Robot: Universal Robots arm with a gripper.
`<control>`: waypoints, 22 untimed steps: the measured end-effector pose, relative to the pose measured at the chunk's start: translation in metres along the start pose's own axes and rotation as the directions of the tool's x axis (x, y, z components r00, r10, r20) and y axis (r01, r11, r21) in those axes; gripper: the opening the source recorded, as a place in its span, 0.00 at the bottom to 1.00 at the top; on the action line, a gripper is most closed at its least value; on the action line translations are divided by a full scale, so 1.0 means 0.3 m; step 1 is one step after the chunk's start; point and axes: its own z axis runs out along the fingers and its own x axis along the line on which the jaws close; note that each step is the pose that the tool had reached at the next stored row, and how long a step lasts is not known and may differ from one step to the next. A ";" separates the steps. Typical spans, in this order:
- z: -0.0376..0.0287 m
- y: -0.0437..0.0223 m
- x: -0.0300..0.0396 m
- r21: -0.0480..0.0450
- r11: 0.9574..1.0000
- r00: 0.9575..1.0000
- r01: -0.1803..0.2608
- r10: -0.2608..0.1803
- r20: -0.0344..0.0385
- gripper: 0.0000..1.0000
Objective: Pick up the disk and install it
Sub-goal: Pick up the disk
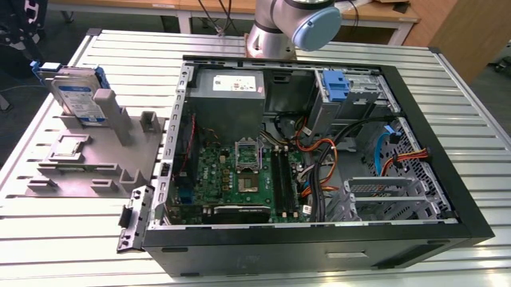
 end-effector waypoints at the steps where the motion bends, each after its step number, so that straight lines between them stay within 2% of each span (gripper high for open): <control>1: 0.000 0.000 0.000 0.000 1.000 1.000 0.005 -0.005 0.000 0.10; 8: 0.000 0.000 0.000 0.001 0.999 0.999 0.042 -0.042 -0.002 0.10; 12: 0.000 0.000 0.000 0.001 0.997 0.997 0.081 -0.081 -0.003 0.10; 16: 0.006 0.003 0.002 0.009 0.996 0.996 0.086 -0.086 0.001 0.10; 22: 0.008 0.003 0.002 0.015 0.994 0.994 0.111 -0.111 0.002 0.10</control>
